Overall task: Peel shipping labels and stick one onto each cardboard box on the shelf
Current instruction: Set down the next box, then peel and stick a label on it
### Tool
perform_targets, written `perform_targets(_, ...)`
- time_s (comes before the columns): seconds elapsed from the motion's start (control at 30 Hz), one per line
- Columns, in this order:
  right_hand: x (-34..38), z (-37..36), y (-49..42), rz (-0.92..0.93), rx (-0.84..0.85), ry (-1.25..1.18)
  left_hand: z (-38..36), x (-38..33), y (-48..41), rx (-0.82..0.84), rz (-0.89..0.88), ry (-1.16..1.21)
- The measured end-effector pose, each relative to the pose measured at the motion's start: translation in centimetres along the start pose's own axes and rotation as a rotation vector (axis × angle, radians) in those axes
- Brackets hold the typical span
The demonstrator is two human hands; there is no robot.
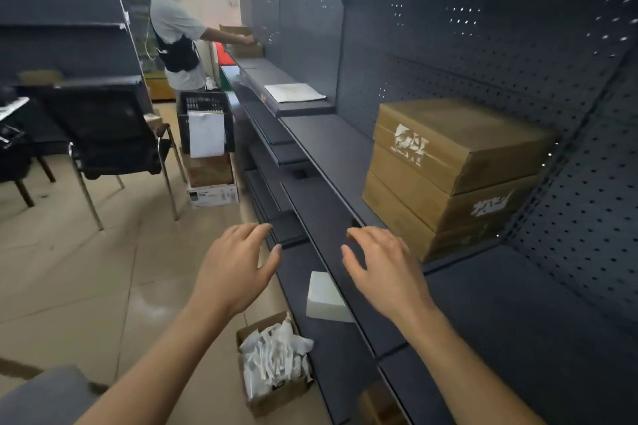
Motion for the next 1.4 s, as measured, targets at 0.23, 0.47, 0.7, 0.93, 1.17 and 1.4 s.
perform_targets(0.23, -1.4, 1.2, -5.8, -0.217, -0.140, 0.147, -4.2, 0.0, -12.5, 0.053, -0.223, 0.189)
perform_targets(0.47, -3.7, 6.4, -5.2, -0.655, -0.369, 0.320, -5.9, -3.7, -24.8, 0.150, -0.373, 0.408)
perform_targets(0.7, -7.6, 9.0, -4.8, -0.999, -0.564, -0.022, -7.7, -9.9, -33.0, 0.377, -0.242, 0.859)
perform_targets(0.93, -10.0, 8.9, -8.1, -1.120, -0.696, -0.440, -7.7, -15.2, -35.8, 0.551, -0.190, 1.159)
perform_targets(1.17, -11.6, 8.6, -10.1, -1.057, -0.826, -0.581, -8.6, -16.8, -36.7, 0.567, -0.149, 1.267)
perform_targets(1.4, -12.3, 8.1, -10.5, -1.079, -0.906, -0.596, -8.2, -16.3, -36.4, 0.583, -0.211, 1.298)
Point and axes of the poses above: each hand's wrist, its own y-axis away from the middle knuckle, its own z-axis out of the back of the hand, x = y × z, the point moved 4 cm from there along -y, towards the middle knuckle, and after that the axes turned 4 degrees about -y, right-handed, at the moved point
